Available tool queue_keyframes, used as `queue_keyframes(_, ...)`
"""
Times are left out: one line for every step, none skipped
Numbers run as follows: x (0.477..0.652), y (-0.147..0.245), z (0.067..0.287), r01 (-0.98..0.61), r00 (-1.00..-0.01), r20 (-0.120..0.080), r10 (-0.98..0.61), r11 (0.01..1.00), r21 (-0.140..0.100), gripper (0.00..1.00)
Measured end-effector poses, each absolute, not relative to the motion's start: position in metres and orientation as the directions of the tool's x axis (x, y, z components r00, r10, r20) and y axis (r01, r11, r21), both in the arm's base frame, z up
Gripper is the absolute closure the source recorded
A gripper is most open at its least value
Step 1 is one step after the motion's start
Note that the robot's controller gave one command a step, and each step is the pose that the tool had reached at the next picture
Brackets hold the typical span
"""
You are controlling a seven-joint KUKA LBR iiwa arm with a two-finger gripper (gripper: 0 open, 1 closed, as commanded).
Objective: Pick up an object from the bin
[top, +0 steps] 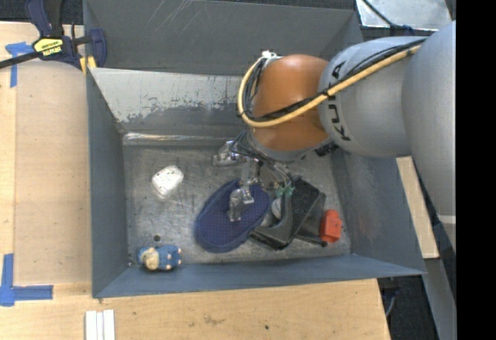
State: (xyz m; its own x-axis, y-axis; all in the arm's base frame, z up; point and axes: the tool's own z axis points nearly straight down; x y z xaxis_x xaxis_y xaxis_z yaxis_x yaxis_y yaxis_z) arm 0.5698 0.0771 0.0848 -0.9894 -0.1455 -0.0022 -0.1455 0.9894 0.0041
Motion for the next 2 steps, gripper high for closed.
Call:
queue_keyframes(0.569, 0.077, 0.088, -0.148, -0.989, 0.002, -0.148, 0.989, 0.002, 1.0)
queue_keyframes(0.563, 0.107, 0.21, -0.289, -0.957, -0.012, -0.289, 0.957, -0.001, 1.0)
